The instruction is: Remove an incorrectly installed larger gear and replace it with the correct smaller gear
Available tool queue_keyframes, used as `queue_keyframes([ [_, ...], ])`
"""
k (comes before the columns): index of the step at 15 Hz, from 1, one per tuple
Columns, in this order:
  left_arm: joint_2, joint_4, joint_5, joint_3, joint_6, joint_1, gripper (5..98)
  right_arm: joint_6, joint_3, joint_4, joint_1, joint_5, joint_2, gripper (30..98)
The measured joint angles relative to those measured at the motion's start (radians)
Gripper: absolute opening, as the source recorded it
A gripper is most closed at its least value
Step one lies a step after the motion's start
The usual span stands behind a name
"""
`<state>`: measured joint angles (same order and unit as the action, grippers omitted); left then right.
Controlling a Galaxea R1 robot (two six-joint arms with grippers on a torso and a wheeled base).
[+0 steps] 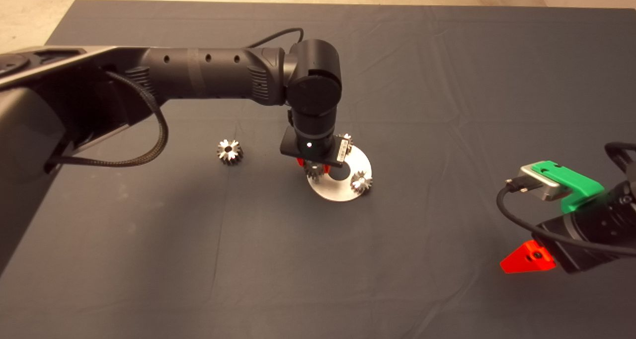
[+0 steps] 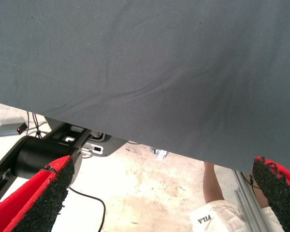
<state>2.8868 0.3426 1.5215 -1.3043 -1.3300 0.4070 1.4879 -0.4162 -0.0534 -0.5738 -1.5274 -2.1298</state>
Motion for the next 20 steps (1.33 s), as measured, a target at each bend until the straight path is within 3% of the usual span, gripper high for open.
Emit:
queue_keyframes([
  [20,0.017,0.028,0.013,-0.003,0.001,-0.018,37.4,-0.003,0.0,0.0,0.0,-0.002,0.011,97.7],
])
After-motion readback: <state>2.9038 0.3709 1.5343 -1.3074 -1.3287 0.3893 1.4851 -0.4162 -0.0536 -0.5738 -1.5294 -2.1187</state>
